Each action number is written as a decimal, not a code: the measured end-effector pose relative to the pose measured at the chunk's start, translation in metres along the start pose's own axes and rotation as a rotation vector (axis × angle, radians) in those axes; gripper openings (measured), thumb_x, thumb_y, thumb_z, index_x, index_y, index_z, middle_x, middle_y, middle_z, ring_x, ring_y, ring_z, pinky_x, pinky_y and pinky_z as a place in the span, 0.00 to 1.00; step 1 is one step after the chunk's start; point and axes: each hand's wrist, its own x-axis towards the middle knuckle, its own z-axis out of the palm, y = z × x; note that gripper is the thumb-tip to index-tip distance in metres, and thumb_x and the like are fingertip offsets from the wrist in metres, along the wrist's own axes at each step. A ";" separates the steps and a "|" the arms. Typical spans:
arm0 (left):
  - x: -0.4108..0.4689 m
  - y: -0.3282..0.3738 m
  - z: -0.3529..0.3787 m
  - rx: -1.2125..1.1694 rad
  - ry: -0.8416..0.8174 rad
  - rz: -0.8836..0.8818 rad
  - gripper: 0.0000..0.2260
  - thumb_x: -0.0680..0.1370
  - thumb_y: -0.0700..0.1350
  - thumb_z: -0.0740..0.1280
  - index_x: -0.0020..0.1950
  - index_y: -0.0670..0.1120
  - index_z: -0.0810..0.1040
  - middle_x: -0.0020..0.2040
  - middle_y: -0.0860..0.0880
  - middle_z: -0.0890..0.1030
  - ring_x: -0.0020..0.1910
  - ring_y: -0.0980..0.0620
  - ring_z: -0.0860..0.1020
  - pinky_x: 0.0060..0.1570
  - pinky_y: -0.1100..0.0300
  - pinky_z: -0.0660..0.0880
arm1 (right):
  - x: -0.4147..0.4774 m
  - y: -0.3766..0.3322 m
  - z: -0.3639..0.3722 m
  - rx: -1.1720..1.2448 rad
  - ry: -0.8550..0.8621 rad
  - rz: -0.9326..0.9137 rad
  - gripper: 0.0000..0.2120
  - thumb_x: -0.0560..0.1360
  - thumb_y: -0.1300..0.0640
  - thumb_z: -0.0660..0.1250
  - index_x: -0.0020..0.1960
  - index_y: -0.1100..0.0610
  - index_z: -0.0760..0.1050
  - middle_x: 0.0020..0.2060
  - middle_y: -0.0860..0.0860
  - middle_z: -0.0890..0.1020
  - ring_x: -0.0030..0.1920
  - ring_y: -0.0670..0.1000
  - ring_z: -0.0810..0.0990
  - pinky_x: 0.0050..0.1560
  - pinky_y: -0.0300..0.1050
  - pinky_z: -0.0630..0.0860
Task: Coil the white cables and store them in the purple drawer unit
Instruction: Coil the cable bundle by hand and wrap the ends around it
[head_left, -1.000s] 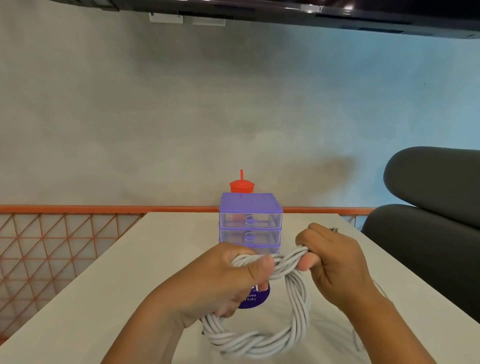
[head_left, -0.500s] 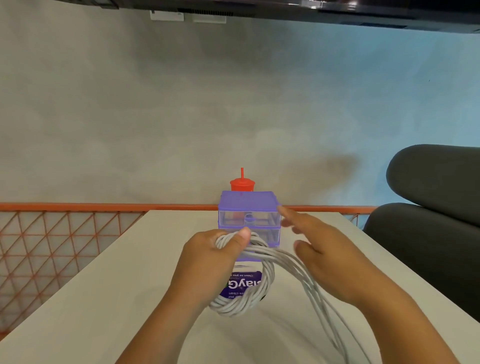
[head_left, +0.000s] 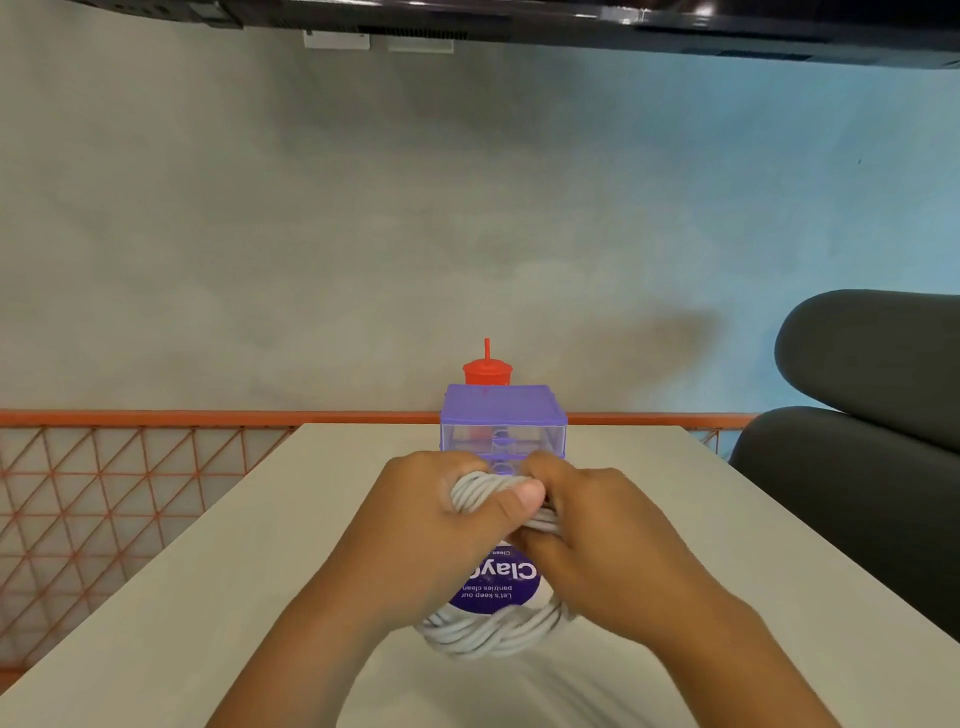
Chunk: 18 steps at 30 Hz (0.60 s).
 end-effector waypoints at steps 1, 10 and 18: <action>-0.001 -0.003 0.000 0.059 0.019 0.070 0.19 0.69 0.58 0.70 0.25 0.48 0.71 0.20 0.56 0.69 0.21 0.58 0.67 0.24 0.71 0.62 | 0.000 0.000 -0.003 0.132 -0.044 0.017 0.06 0.73 0.50 0.65 0.39 0.49 0.71 0.34 0.47 0.80 0.35 0.46 0.77 0.34 0.43 0.71; -0.004 -0.014 0.008 0.366 0.332 0.432 0.13 0.67 0.59 0.67 0.29 0.56 0.66 0.22 0.64 0.63 0.25 0.63 0.69 0.27 0.78 0.61 | 0.001 0.014 0.006 0.732 -0.384 0.150 0.06 0.67 0.57 0.67 0.42 0.59 0.76 0.30 0.57 0.76 0.30 0.49 0.73 0.33 0.47 0.67; 0.011 -0.026 0.002 0.226 0.507 -0.035 0.22 0.67 0.61 0.69 0.27 0.45 0.69 0.24 0.53 0.71 0.27 0.54 0.67 0.25 0.65 0.64 | 0.005 -0.005 0.033 -0.015 0.071 0.153 0.20 0.77 0.52 0.60 0.68 0.46 0.62 0.57 0.47 0.76 0.55 0.51 0.75 0.52 0.47 0.74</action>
